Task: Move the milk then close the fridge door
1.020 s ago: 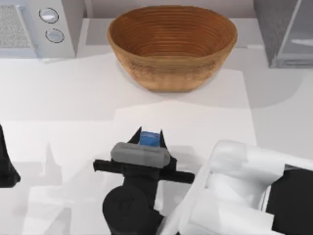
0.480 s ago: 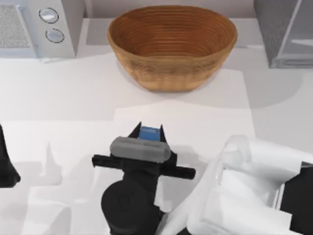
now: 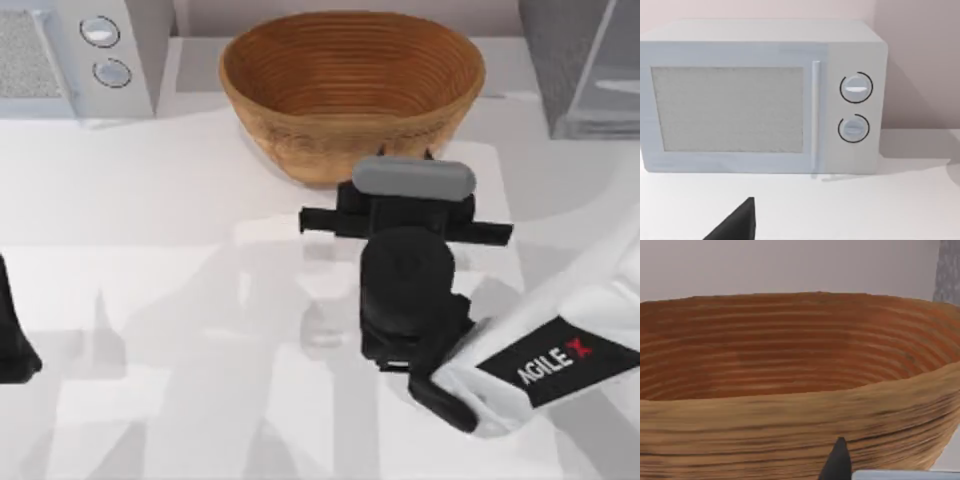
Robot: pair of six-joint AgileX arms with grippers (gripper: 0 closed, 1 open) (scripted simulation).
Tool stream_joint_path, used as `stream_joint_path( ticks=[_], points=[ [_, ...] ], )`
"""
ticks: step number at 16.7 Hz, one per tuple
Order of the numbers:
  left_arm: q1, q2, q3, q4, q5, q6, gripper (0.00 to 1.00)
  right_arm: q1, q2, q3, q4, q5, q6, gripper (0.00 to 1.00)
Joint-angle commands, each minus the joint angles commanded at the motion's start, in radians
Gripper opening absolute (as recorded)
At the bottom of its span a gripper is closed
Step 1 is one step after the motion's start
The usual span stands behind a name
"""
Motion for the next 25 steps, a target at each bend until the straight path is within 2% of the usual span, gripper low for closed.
stream_joint_path(
  ticks=[7,11,14,19,22,25],
  points=[
    [0.0,0.0,0.0,0.0,0.0,0.0,1.0,-0.535,-0.356,-0.241,-0.042,-0.654,-0.022,0.0],
    [0.0,0.0,0.0,0.0,0.0,0.0,1.0,-0.771,-0.545,-0.4,-0.083,-0.885,-0.034,0.0],
    [0.0,0.0,0.0,0.0,0.0,0.0,1.0,-0.838,-0.61,-0.464,-0.108,-0.949,-0.036,0.0],
    [0.0,0.0,0.0,0.0,0.0,0.0,1.0,-0.837,-0.607,-0.461,-0.107,-0.949,-0.035,0.0],
    [0.0,0.0,0.0,0.0,0.0,0.0,1.0,-0.846,-0.549,-0.393,-0.107,-0.974,-0.034,0.0],
    [0.0,0.0,0.0,0.0,0.0,0.0,1.0,-0.875,-0.425,-0.242,-0.117,-1.018,-0.038,0.0]
  ],
)
